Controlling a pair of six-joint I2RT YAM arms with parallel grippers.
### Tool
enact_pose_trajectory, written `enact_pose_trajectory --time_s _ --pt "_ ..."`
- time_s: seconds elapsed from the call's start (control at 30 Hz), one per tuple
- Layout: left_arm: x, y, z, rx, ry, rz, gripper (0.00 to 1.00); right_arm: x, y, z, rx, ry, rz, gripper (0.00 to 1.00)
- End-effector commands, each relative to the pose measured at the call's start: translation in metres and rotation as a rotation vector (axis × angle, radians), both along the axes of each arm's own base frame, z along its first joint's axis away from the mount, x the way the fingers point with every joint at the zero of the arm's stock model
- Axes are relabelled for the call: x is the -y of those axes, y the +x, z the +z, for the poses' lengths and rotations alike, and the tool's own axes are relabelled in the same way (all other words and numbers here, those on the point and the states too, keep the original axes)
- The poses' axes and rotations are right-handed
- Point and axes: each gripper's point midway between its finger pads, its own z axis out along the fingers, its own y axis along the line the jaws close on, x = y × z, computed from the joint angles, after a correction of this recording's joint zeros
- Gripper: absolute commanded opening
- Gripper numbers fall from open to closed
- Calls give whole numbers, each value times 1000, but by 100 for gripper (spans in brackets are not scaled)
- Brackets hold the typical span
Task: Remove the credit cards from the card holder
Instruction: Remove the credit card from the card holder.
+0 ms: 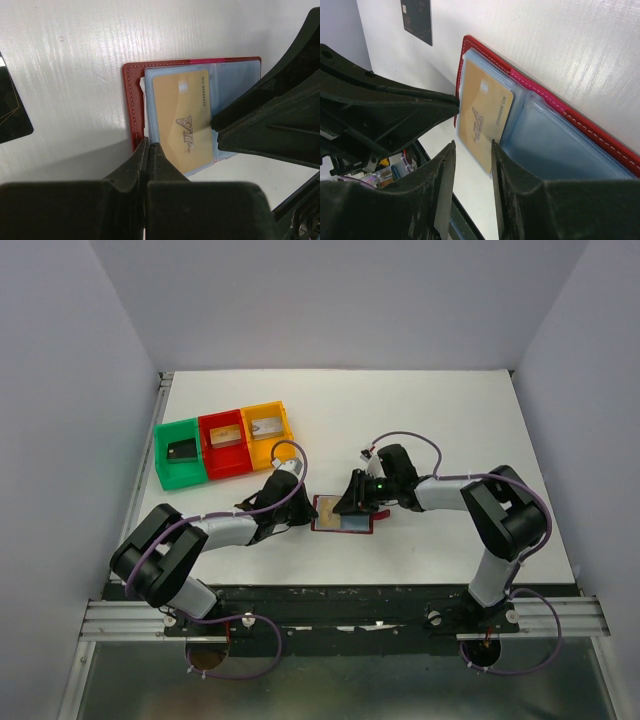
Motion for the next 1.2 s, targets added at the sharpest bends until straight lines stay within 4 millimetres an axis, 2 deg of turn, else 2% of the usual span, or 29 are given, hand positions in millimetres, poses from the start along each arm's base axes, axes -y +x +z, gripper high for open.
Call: enact_pose_trajectory --time_s 0.0,0.73,1.17 --pt "-2 -2 -2 3 7 5 0 -2 0 -6 -6 -6 4 42" --pt "-8 -5 -4 -2 35 8 0 7 -4 -22 -15 -74 0 46" --pt "-5 -8 -8 -13 33 -5 0 -6 -2 -8 -21 25 15 46"
